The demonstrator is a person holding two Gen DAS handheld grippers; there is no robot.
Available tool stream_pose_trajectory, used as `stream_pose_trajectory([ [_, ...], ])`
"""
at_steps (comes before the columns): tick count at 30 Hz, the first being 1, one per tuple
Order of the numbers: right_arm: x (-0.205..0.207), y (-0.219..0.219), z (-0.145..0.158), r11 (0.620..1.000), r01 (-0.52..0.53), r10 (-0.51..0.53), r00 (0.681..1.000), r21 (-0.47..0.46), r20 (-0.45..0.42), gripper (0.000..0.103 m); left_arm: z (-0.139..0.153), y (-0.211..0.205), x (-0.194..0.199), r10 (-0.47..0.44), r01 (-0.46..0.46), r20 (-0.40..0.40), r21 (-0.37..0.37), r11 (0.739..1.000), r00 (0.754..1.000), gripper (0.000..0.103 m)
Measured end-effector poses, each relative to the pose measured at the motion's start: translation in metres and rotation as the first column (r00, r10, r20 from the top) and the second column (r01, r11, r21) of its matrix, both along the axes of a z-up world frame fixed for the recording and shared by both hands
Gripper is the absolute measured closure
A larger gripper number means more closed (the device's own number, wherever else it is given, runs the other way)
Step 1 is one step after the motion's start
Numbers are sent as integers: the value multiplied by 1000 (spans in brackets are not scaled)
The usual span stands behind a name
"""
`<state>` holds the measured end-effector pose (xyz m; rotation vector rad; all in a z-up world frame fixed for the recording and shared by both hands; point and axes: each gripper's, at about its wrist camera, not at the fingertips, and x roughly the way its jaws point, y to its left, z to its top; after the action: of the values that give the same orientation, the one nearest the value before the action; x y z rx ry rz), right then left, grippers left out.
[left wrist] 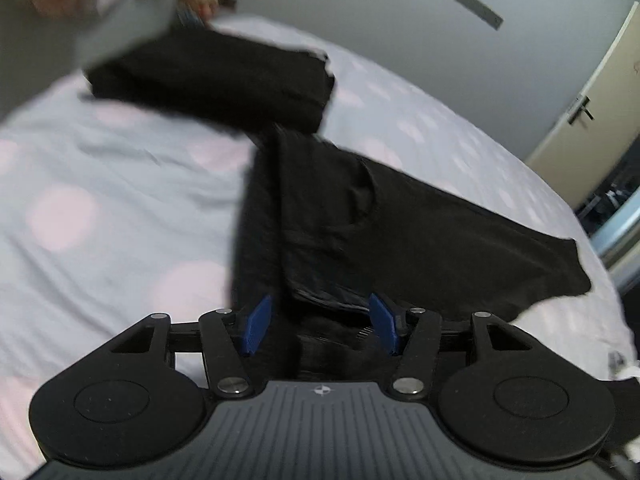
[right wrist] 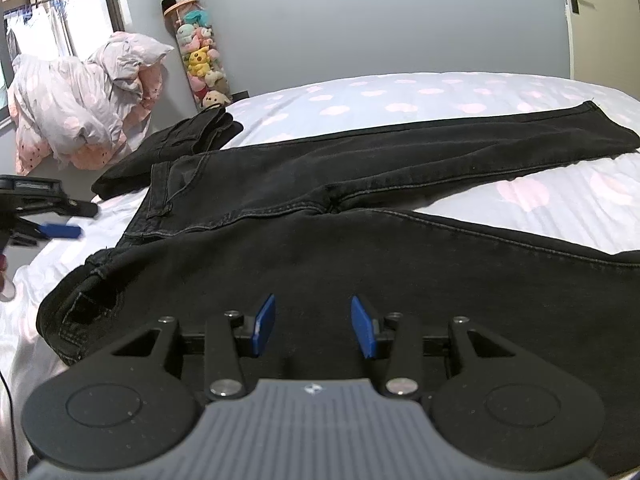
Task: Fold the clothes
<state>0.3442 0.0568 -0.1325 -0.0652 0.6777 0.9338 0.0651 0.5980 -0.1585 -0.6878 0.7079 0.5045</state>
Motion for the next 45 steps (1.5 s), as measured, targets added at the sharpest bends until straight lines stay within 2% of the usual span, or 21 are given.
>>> stream_pose_trajectory([
  [2,0,-1,1,1000,0,0,1000,9,-2,57,-7,8,9,-5,2,-42,-58,998,999,38],
  [6,1,-2,1,1000,-6,6,1000,19,-7,57,-22,14,15,-21,11,-50,-179,984,999,38],
  [8,1,-3,1,1000,-9,10,1000,24,-9,57,-32,11,17,-46,29,-73,-216,976,996,38],
  [10,2,-2,1,1000,-10,11,1000,26,-15,57,-40,11,14,-43,28,-59,-238,971,997,39],
  [12,2,-2,0,1000,-12,12,1000,25,-19,57,-47,12,11,-36,24,-40,-258,966,999,50],
  [13,2,-2,0,1000,-12,13,1000,25,-20,57,-49,11,10,-35,32,-8,-256,966,999,58],
  [18,2,-1,0,1000,-13,14,1000,19,-21,57,-43,-4,9,-53,56,25,-135,989,998,69],
  [20,2,-1,0,1000,-8,8,1000,15,-23,57,-30,-20,9,-81,82,30,-19,996,996,72],
  [22,2,-1,-1,1000,1,0,1000,10,-23,57,-13,-38,8,-115,111,29,123,986,993,72],
  [23,3,-1,-1,1000,5,-4,1000,9,-25,57,-9,-45,9,-129,124,15,173,977,992,72],
  [24,3,-2,-1,1000,8,-7,1000,8,-29,57,-9,-49,10,-127,127,-12,188,974,992,72],
  [29,5,-4,-2,1000,14,-14,999,5,-38,57,-38,-37,19,-102,114,-99,123,986,990,70],
  [31,5,-5,-2,1000,17,-17,999,5,-42,57,-50,-27,19,-82,88,-102,55,995,991,67],
  [34,7,-5,-3,1000,25,-25,998,-1,-52,57,-59,-13,15,-49,48,-53,-30,998,997,66],
  [37,7,-5,-5,1000,28,-28,998,-6,-57,57,-56,-17,15,-71,72,-51,12,997,996,66],
  [39,8,-4,-5,1000,28,-28,998,-10,-58,57,-50,-18,13,-60,61,-40,10,998,997,64],
  [42,9,-5,-5,999,38,-39,997,-13,-59,56,-32,-21,-1,-13,13,4,24,1000,1000,53],
  [45,12,-8,-5,998,68,-69,995,-8,-69,57,-12,-30,-16,23,-23,-4,117,993,1000,50],
])
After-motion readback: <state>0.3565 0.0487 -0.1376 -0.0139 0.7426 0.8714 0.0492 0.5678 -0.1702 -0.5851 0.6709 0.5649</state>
